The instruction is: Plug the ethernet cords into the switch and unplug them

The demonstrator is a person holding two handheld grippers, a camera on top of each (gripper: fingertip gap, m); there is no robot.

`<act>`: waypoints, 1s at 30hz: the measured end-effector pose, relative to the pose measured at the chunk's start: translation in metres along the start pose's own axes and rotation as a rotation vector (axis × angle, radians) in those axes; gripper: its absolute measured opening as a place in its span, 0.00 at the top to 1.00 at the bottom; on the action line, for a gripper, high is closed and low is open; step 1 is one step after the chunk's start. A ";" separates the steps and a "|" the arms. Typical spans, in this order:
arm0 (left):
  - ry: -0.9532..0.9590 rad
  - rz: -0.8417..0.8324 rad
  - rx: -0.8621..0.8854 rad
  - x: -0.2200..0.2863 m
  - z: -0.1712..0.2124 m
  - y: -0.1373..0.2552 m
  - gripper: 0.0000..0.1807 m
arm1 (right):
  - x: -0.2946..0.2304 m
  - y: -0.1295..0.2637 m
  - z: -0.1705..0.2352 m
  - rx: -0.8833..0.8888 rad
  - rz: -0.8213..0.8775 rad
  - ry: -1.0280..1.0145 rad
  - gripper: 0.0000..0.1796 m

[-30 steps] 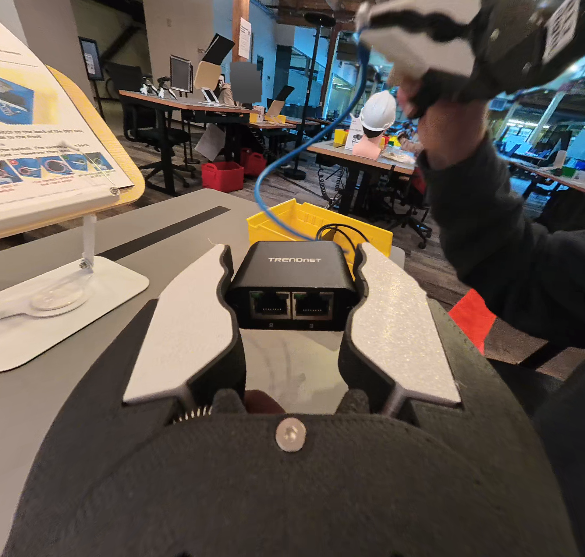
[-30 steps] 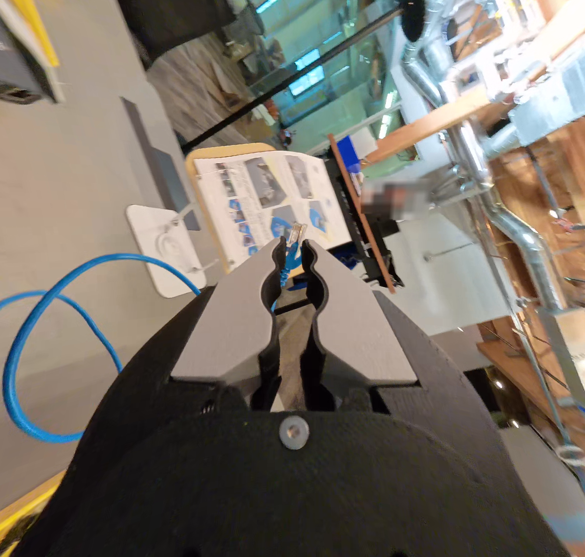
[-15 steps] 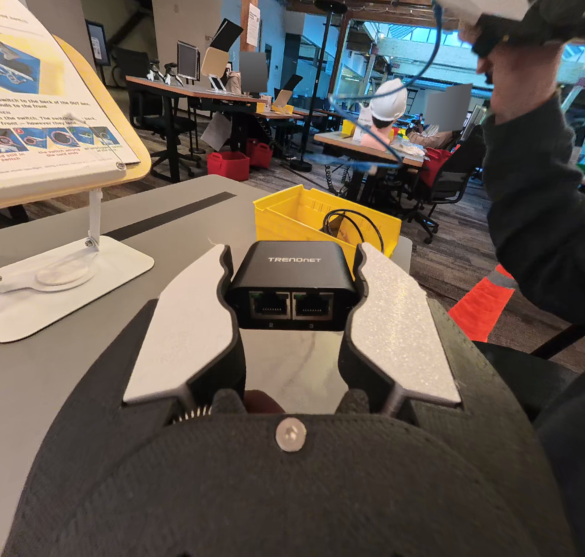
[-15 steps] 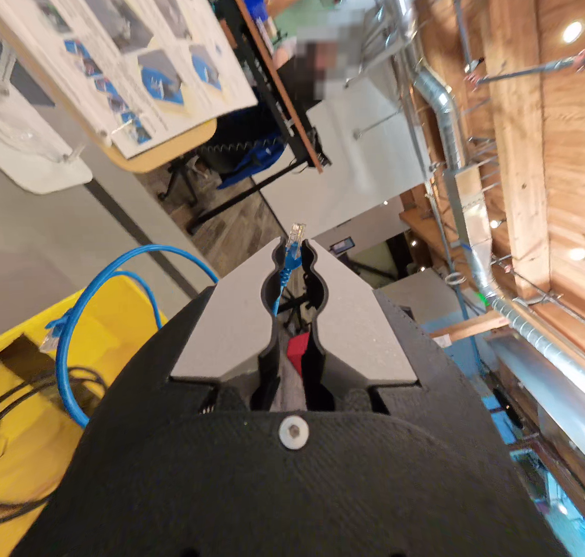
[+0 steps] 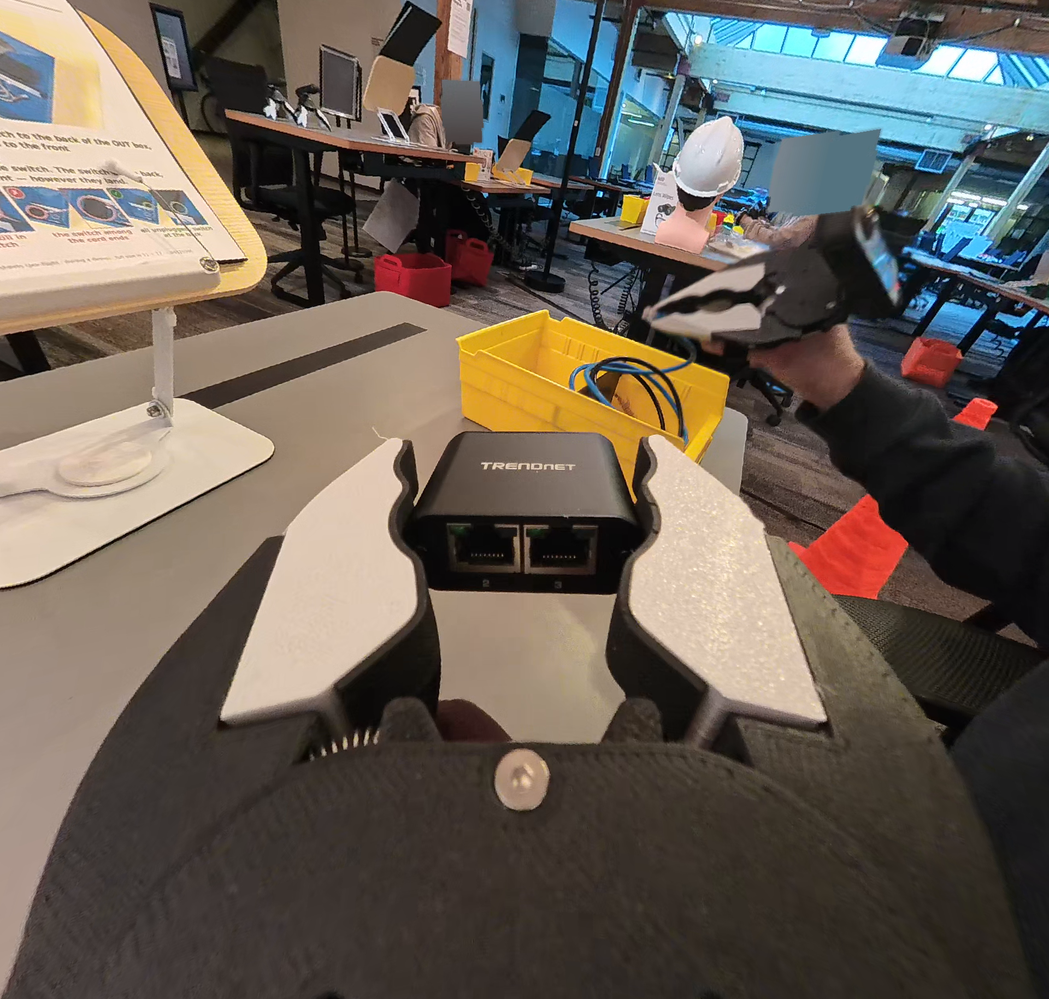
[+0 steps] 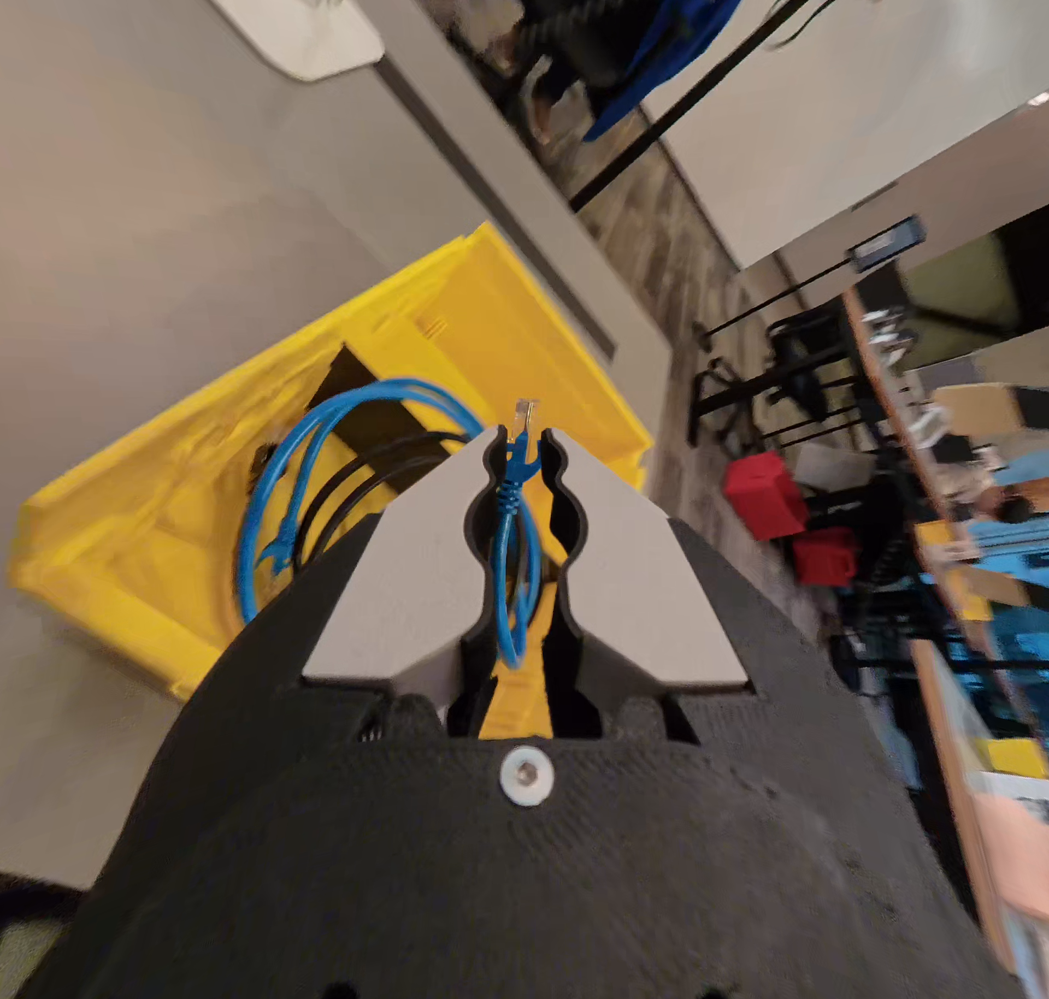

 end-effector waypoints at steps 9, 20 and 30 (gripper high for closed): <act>0.005 0.024 -0.022 0.007 0.008 -0.003 0.60 | -0.041 -0.003 0.044 -0.251 -0.332 -0.039 0.59; 0.025 0.128 -0.023 0.042 0.010 -0.025 0.60 | -0.186 0.064 -0.150 0.386 -0.555 0.356 0.63; 0.172 0.331 0.025 0.067 0.005 -0.022 0.60 | -0.267 0.075 -0.217 0.821 -0.363 0.687 0.89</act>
Point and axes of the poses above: each gripper's, where its closed fingertips meet, y back along the fingers, z out of its underside, x = y × z across the jaws, the point moved 2 cm from there along y, back along the fingers, and after that the axes turned 9 degrees about -y, right-handed, at the moved point
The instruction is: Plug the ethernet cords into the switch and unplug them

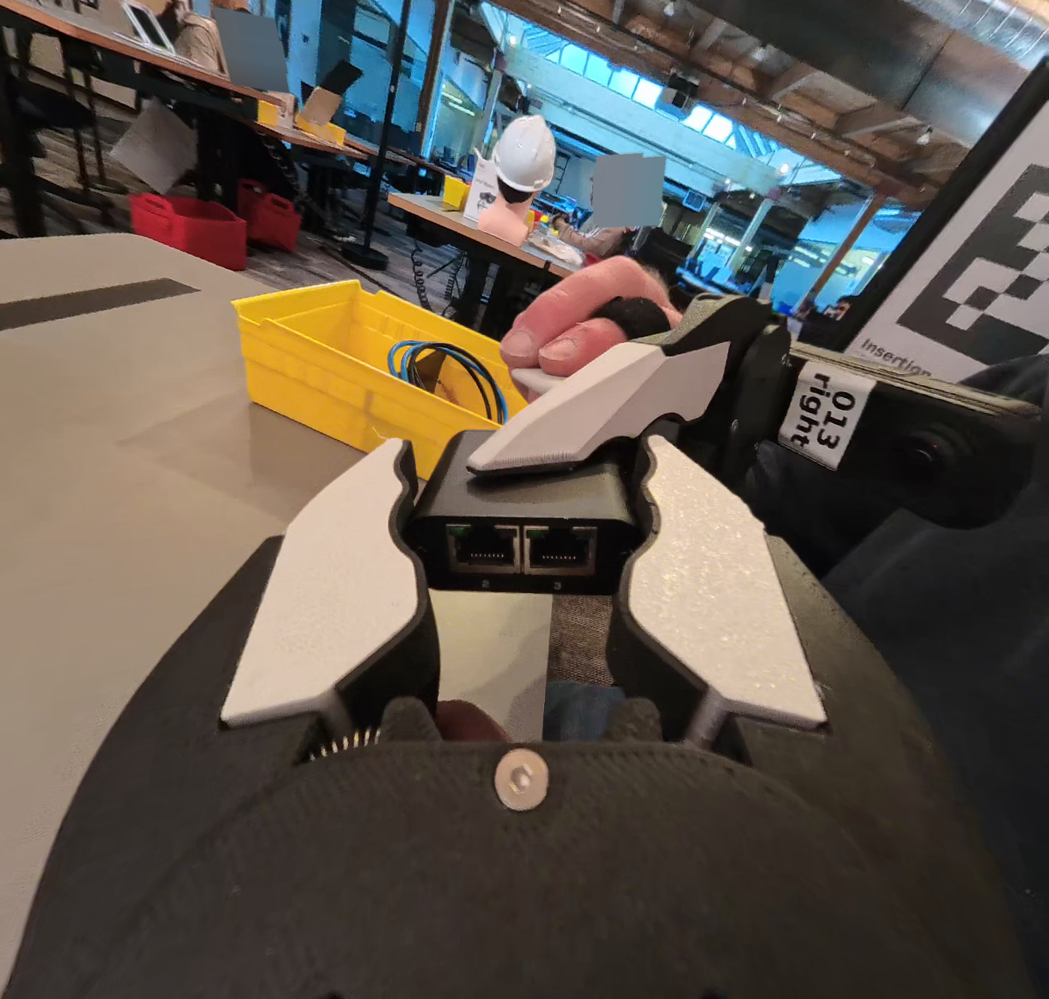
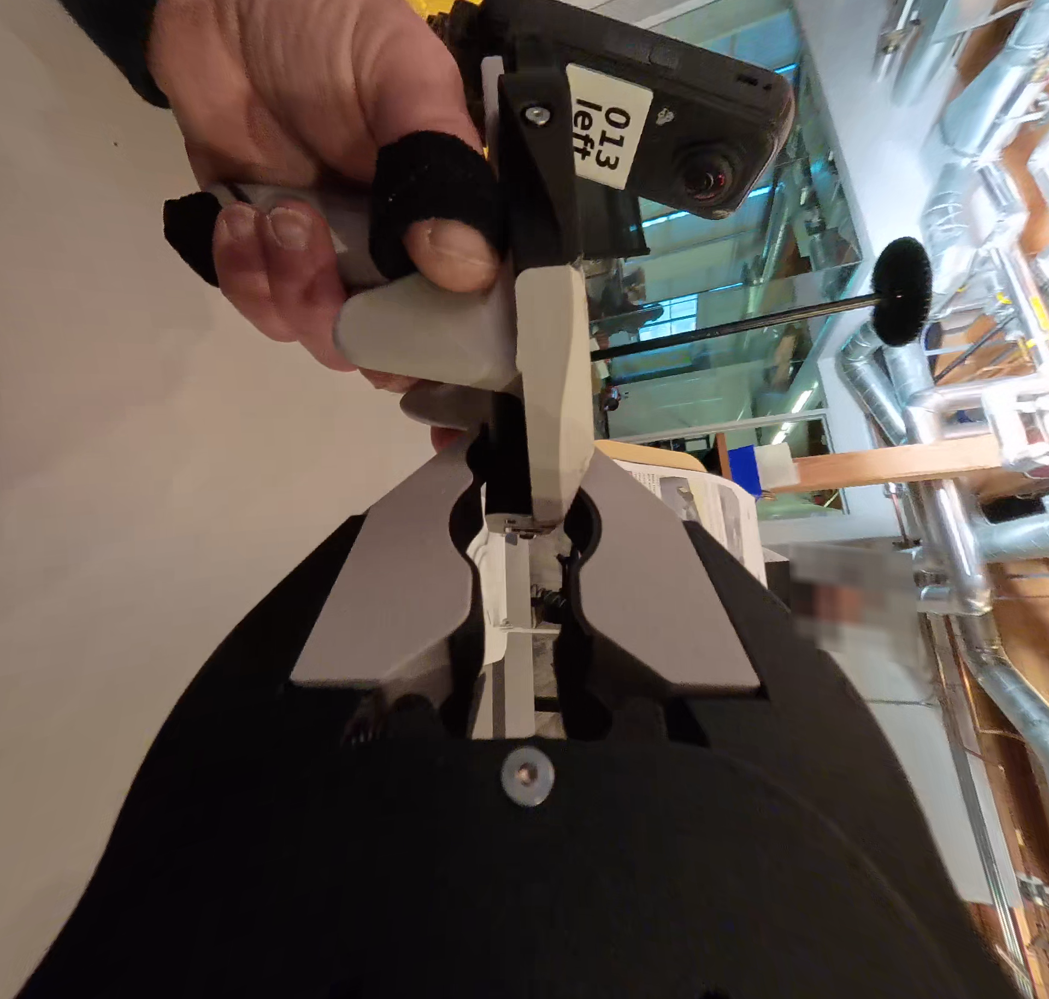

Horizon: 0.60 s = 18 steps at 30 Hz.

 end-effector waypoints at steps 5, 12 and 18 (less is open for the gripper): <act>0.014 -0.016 -0.009 -0.005 0.003 0.002 0.58 | 0.011 0.007 0.013 -0.085 -0.065 -0.054 0.89; -0.018 -0.101 0.022 -0.021 -0.004 0.030 0.64 | 0.105 0.085 0.191 -0.706 -0.102 -0.266 0.89; -0.031 -0.144 -0.028 -0.029 0.005 0.033 0.67 | 0.077 0.143 0.355 -1.195 -0.422 -0.441 0.89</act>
Point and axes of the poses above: each gripper's, where its closed fingertips meet, y back along the fingers, z out of its underside, x = y × z across the jaws, the point moved 2 cm from there along y, back along the fingers, and after that the axes turned 9 degrees about -y, right-handed, at the moved point
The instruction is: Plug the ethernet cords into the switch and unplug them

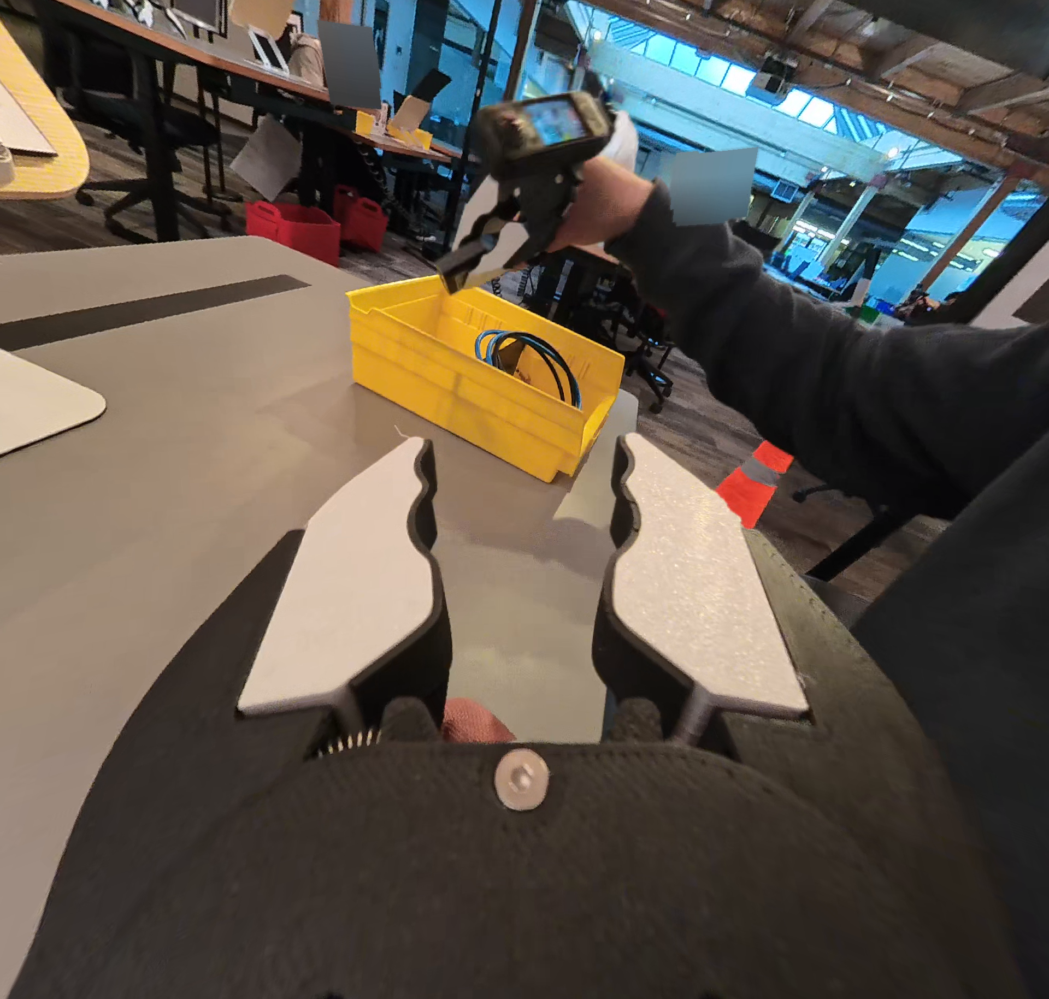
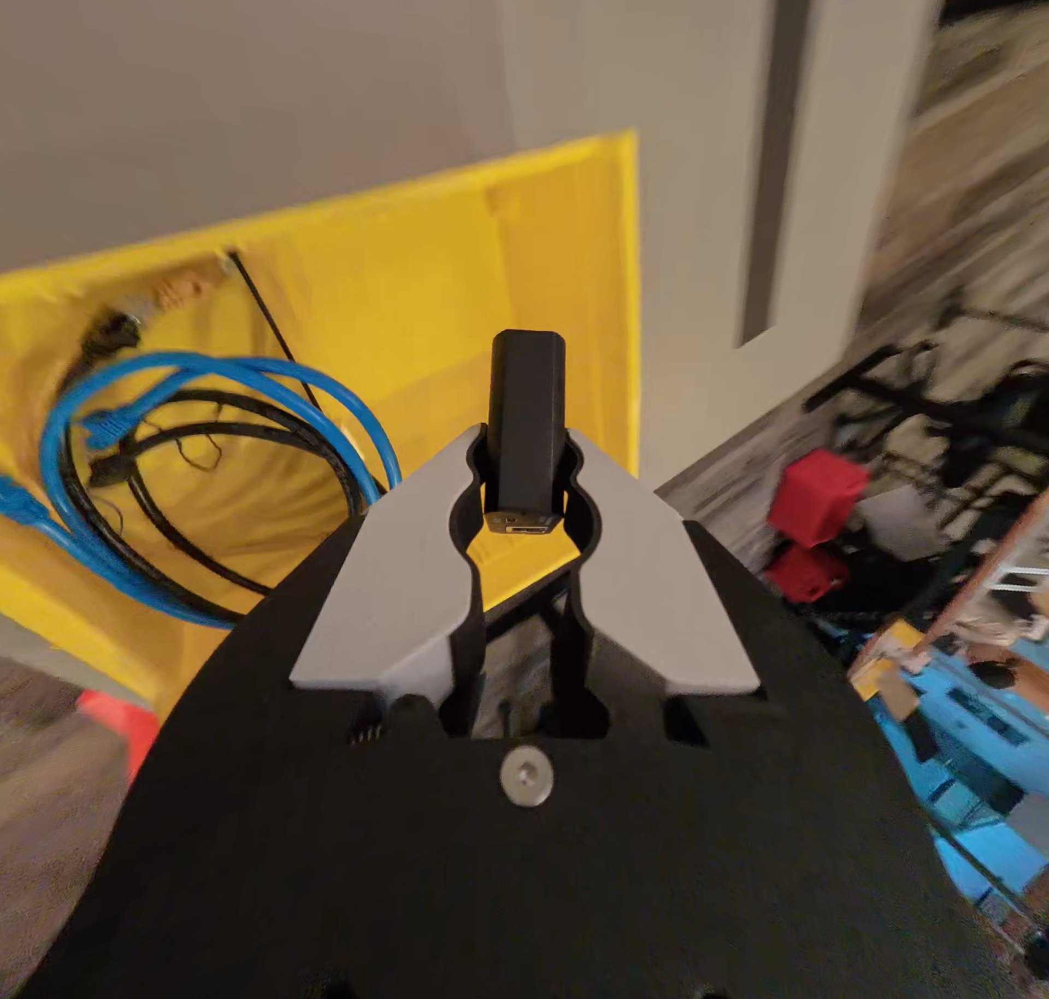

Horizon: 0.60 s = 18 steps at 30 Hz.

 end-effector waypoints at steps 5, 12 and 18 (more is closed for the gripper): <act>-0.011 -0.039 -0.034 -0.007 0.002 0.006 0.68 | -0.008 -0.080 0.032 -0.233 -0.135 0.012 0.89; 0.006 -0.057 -0.062 -0.012 0.012 0.007 0.68 | -0.015 -0.133 0.045 -0.381 -0.126 0.080 0.89; 0.006 -0.048 -0.075 -0.010 0.011 0.005 0.68 | -0.023 -0.135 0.036 -0.394 -0.144 0.107 0.87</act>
Point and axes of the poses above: each gripper's, where its closed fingertips meet, y back along the fingers, z out of its underside, x = y × z across the jaws, the point moved 2 cm from there along y, back along the fingers, and after that the axes turned 9 degrees about -y, right-handed, at the moved point
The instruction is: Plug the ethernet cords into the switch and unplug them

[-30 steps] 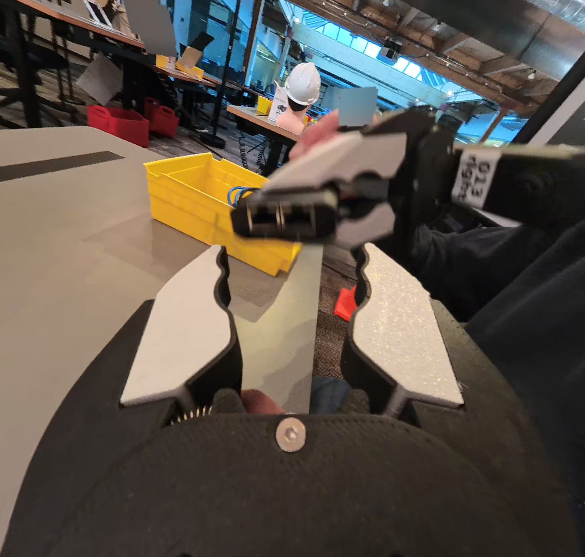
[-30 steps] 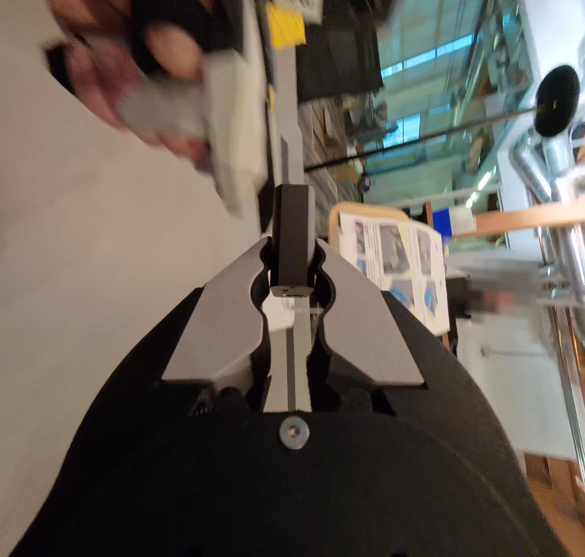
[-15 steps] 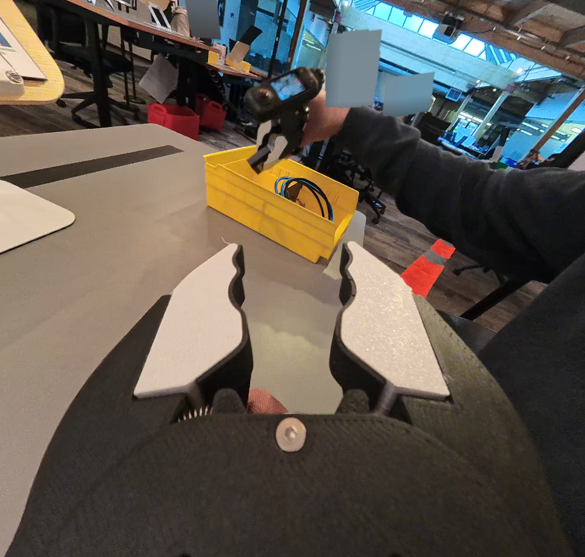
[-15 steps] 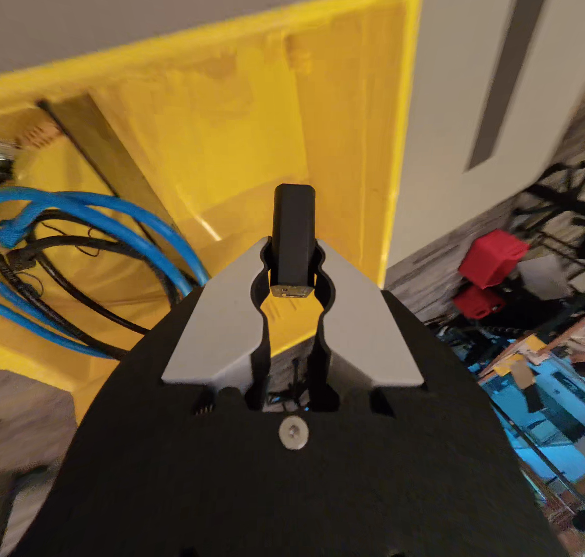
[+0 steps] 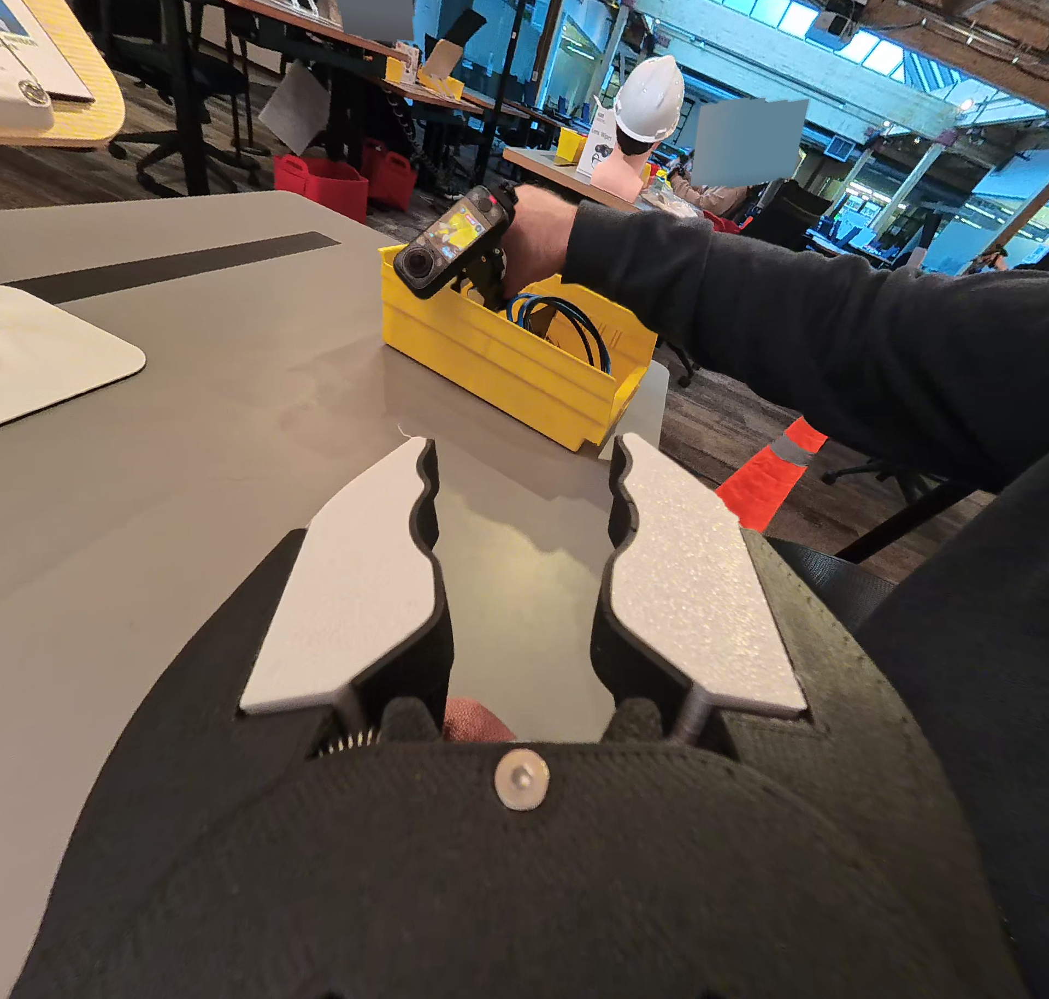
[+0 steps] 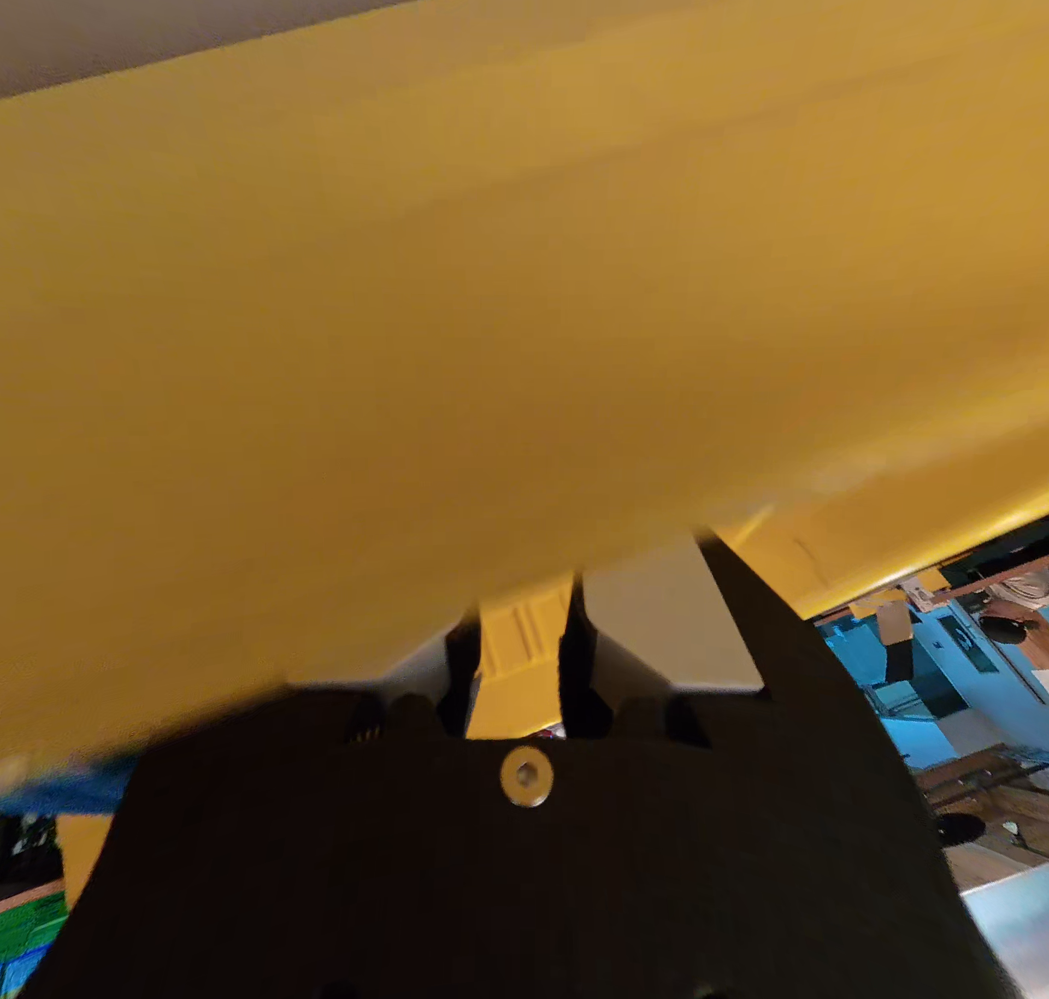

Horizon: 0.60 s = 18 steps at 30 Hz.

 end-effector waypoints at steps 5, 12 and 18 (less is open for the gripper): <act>-0.005 -0.004 0.003 0.000 -0.001 0.002 0.68 | -0.008 0.014 0.002 0.010 -0.101 -0.002 0.82; -0.040 -0.046 0.003 -0.003 -0.010 0.011 0.68 | -0.002 0.049 0.012 0.095 -0.139 -0.061 0.80; -0.217 -0.411 -0.084 -0.053 -0.026 0.059 0.70 | 0.028 0.116 0.038 0.407 0.096 -0.340 0.81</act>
Point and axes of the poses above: each gripper's, where its closed fingertips meet, y back along the fingers, z out of its underside, x = y × z across the jaws, the point moved 2 cm from there along y, back along the fingers, and after that the axes turned 9 degrees about -y, right-handed, at the moved point
